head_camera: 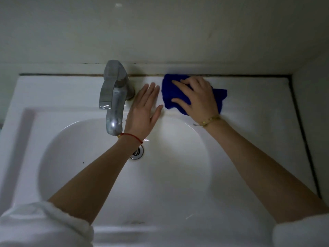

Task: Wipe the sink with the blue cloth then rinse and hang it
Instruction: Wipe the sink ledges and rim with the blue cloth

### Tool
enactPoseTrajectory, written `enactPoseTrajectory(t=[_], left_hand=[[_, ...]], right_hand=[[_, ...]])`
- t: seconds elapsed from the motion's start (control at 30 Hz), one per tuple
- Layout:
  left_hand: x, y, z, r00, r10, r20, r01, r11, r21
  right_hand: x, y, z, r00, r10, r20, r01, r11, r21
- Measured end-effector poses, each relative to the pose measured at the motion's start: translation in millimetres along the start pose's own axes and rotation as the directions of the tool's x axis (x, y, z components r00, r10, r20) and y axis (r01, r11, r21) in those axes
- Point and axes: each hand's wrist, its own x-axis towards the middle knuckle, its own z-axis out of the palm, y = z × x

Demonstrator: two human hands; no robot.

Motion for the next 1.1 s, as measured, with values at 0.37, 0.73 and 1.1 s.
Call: enactPoseTrajectory(t=[0.37,0.73,1.1], left_hand=[[-11,-2,-8,0.997,-0.060,0.041,0.056,0.995,0.087],[-8,-5,-8,0.999,-0.044,0.016,0.043,0.998,0.042],[-7,-4,-7,0.998,-0.059,0.014,0.060,0.998,-0.001]], right_hand=[[-4,-3,3,0.989,0.133,-0.070,-0.138,0.988,-0.075],[-21,37,-19,0.990,0.139,-0.020,-0.140,0.990,-0.035],[4,-19,3,1.000,-0.003,0.031,0.003,1.000,0.023]])
